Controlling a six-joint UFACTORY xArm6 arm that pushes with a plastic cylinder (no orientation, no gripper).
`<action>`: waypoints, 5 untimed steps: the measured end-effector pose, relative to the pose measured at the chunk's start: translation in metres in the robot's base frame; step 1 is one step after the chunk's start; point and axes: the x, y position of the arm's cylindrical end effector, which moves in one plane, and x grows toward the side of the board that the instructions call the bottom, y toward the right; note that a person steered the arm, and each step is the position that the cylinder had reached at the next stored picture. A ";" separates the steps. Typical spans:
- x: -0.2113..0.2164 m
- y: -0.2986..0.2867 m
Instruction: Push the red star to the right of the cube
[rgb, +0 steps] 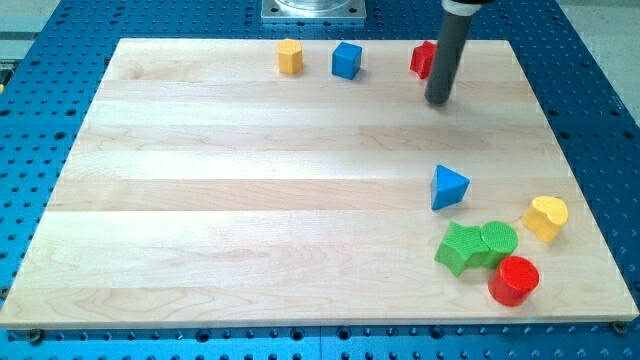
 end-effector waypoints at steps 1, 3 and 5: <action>0.000 0.000; 0.000 0.000; -0.025 0.032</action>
